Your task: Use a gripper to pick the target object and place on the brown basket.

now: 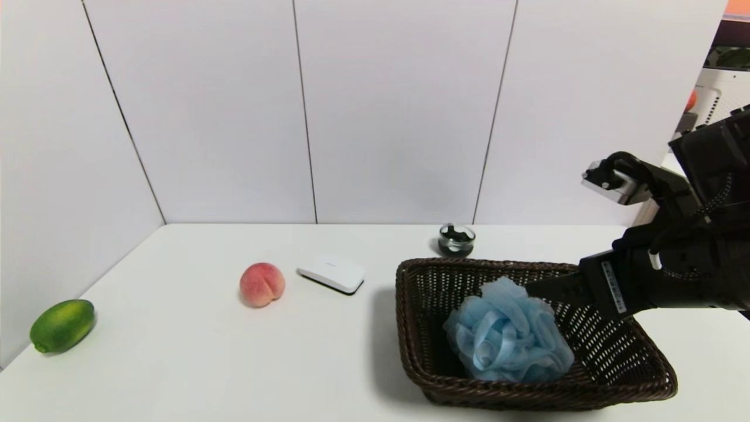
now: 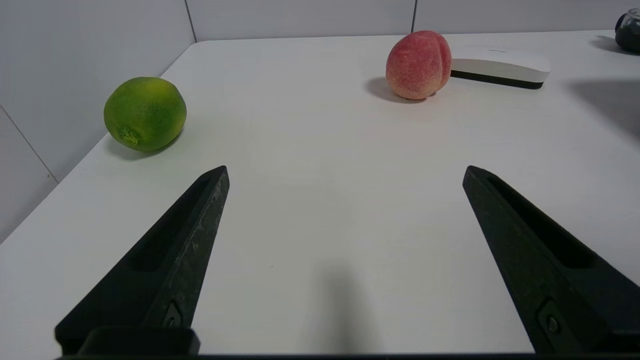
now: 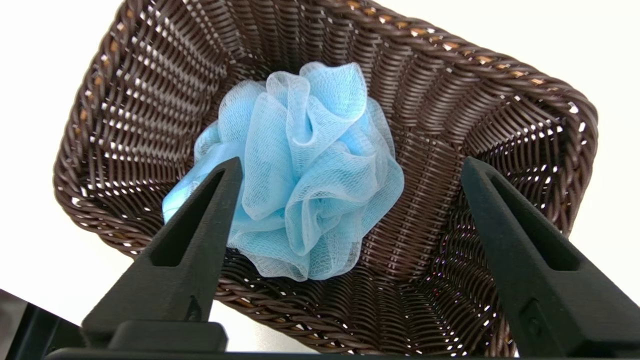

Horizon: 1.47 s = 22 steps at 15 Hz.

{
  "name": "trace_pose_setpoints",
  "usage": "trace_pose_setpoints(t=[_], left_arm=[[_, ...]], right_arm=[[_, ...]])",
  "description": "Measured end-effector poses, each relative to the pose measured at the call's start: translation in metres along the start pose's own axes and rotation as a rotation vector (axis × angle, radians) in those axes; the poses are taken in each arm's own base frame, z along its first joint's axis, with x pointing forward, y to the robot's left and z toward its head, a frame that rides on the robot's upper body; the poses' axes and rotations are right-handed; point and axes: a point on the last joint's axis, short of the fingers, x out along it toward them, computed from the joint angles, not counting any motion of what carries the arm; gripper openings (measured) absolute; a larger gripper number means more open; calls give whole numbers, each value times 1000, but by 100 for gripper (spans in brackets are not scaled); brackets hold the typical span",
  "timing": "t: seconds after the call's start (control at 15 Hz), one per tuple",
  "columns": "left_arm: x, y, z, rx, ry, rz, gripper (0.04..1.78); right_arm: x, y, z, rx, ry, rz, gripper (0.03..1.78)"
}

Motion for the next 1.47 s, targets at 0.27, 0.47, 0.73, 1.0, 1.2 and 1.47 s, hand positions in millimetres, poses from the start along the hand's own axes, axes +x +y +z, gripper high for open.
trace_pose_setpoints(t=[0.27,0.47,0.73,1.0,1.2,1.47], left_arm=[[0,0,0,0,0,-1,169],[0,0,0,0,0,-1,169],[0,0,0,0,0,0,169],[0,0,0,0,0,-1,169],[0,0,0,0,0,-1,169],[0,0,0,0,0,0,169]], right_arm=[[-18,-6,0,25,-57,-18,161],[-39,-22,-10,78,-107,-74,164],[-72,-41,-58,153,-154,-188,167],[-97,-40,-132,179,-222,-312,169],[-93,-31,-194,143,-308,-368,169],[-65,-27,-252,43,-507,-399,169]])
